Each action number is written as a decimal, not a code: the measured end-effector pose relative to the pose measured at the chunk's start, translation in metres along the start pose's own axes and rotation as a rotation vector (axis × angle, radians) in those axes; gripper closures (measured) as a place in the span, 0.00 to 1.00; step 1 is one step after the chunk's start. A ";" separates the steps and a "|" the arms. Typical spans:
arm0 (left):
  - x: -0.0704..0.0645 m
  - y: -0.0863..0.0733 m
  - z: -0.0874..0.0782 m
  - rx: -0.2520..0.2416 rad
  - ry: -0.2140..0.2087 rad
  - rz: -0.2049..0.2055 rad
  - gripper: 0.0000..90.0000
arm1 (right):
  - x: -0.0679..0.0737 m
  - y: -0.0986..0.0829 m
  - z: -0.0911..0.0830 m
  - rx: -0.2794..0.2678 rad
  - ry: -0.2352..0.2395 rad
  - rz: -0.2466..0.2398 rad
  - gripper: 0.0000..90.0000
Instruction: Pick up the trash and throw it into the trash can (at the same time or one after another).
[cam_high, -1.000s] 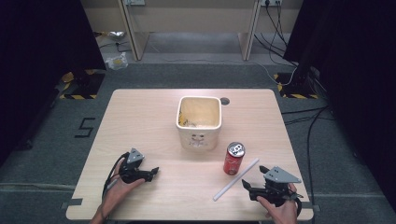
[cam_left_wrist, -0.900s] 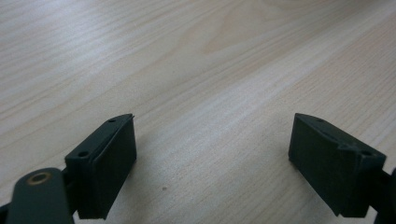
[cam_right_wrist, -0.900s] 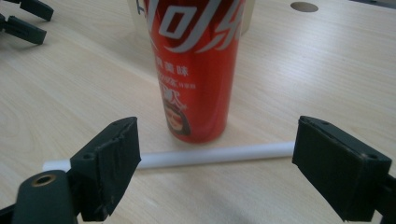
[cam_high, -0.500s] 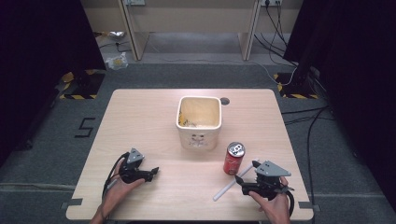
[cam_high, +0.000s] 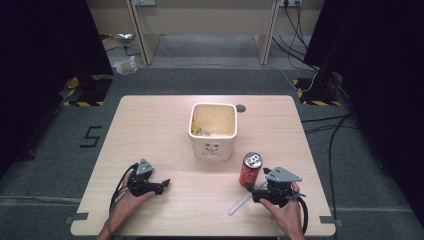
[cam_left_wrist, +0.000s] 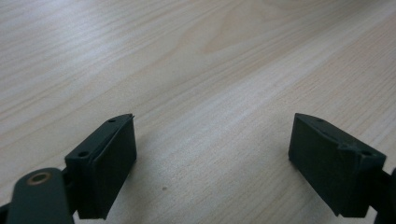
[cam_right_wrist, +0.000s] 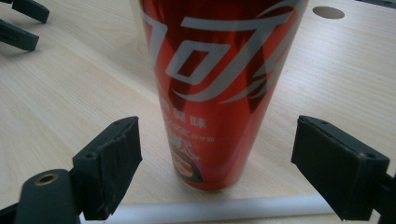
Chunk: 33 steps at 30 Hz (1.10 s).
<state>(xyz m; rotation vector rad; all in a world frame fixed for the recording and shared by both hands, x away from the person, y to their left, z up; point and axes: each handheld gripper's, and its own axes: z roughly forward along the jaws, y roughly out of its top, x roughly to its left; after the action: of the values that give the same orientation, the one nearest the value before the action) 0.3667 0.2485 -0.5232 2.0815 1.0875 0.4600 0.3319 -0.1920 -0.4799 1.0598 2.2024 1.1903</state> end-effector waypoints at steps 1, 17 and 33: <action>0.000 0.000 0.000 0.000 0.000 0.000 0.16 | 0.000 0.000 0.002 0.001 0.002 0.000 0.19; 0.000 0.000 0.000 0.000 0.000 0.000 0.16 | -0.001 0.003 0.021 0.007 0.024 0.009 0.28; 0.000 0.000 0.000 0.000 0.000 0.000 0.16 | -0.001 0.008 0.018 -0.019 0.025 0.003 0.37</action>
<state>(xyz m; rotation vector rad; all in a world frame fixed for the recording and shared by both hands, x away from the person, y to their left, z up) 0.3667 0.2485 -0.5232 2.0815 1.0875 0.4596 0.3476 -0.1806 -0.4833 1.0467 2.2045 1.2295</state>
